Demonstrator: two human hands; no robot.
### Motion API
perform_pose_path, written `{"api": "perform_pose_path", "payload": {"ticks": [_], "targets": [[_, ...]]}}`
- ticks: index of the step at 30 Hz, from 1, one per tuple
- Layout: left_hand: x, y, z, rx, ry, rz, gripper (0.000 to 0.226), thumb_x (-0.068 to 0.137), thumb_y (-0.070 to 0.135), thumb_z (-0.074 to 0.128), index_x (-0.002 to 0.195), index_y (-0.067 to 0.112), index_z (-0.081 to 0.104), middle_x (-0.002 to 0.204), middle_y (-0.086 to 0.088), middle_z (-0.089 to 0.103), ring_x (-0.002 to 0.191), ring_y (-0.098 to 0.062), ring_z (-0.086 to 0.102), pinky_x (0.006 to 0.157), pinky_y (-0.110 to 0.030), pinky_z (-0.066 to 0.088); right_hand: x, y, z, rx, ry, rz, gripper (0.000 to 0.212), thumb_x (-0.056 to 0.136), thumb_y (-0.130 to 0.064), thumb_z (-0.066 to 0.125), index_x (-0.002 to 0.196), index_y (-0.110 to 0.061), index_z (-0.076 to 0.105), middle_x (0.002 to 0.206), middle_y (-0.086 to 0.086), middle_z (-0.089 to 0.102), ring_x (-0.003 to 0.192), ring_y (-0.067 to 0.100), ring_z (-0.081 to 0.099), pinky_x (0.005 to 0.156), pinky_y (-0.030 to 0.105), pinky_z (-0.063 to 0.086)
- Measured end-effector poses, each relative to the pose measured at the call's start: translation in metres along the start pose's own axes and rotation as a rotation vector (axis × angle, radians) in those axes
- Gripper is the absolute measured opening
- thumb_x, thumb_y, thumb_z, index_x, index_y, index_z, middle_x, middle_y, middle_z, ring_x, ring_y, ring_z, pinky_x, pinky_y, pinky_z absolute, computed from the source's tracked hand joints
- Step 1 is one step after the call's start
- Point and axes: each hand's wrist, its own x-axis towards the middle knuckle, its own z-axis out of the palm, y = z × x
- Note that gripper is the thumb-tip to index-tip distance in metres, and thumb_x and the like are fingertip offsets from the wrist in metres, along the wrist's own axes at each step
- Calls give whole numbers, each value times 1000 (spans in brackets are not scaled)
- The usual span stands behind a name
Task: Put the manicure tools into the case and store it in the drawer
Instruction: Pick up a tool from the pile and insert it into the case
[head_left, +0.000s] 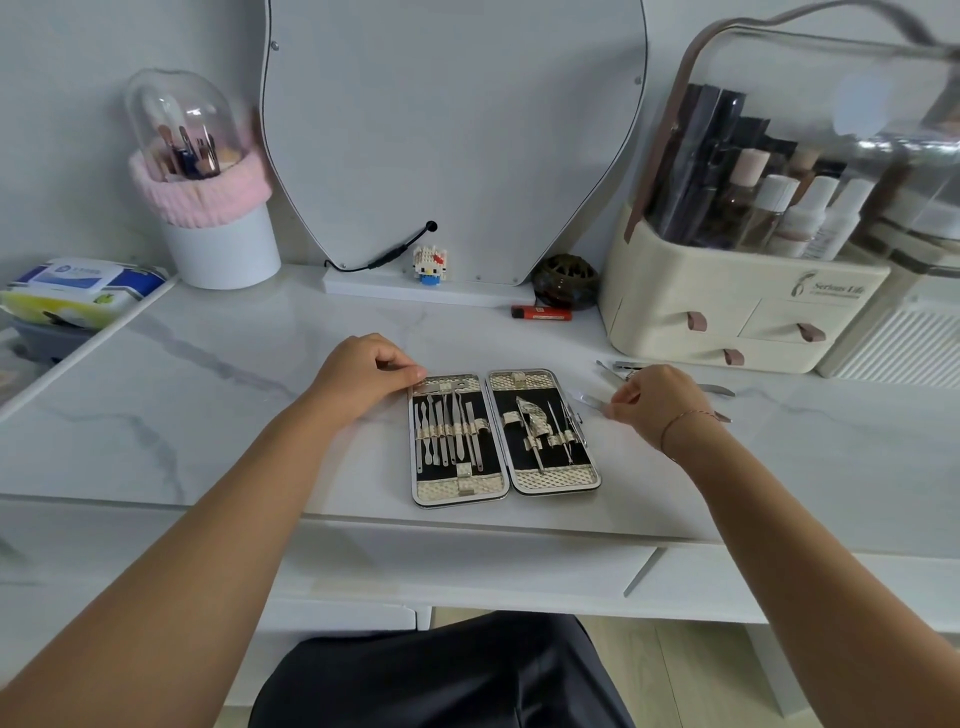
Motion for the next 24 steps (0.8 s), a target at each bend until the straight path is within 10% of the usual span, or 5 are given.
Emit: {"api": "perform_pose_path", "payload": {"ticks": [7, 14, 24], "targets": [[1, -1, 0, 17, 1, 15, 16, 74, 24, 76, 65, 33, 66, 85, 0, 64, 84, -17, 60, 78, -28, 42, -1, 5, -3, 115, -17, -130, 11, 76, -14, 71, 83, -19, 65, 71, -3, 60, 77, 18, 57, 73, 28, 46], [1, 1, -1, 39, -2, 5, 10, 75, 27, 75, 68, 28, 69, 88, -2, 64, 85, -18, 60, 81, -33, 44, 4, -44, -8, 797, -348, -245, 44, 86, -2, 58, 126, -17, 48, 66, 3, 56, 54, 10, 50, 56, 24, 45], [3, -2, -1, 37, -2, 15, 10, 74, 28, 76, 66, 27, 69, 85, 1, 63, 83, -16, 59, 79, -31, 44, 40, -102, 25, 877, -471, -192, 54, 85, 1, 60, 131, -18, 40, 68, 10, 57, 55, 17, 51, 46, 20, 48]]}}
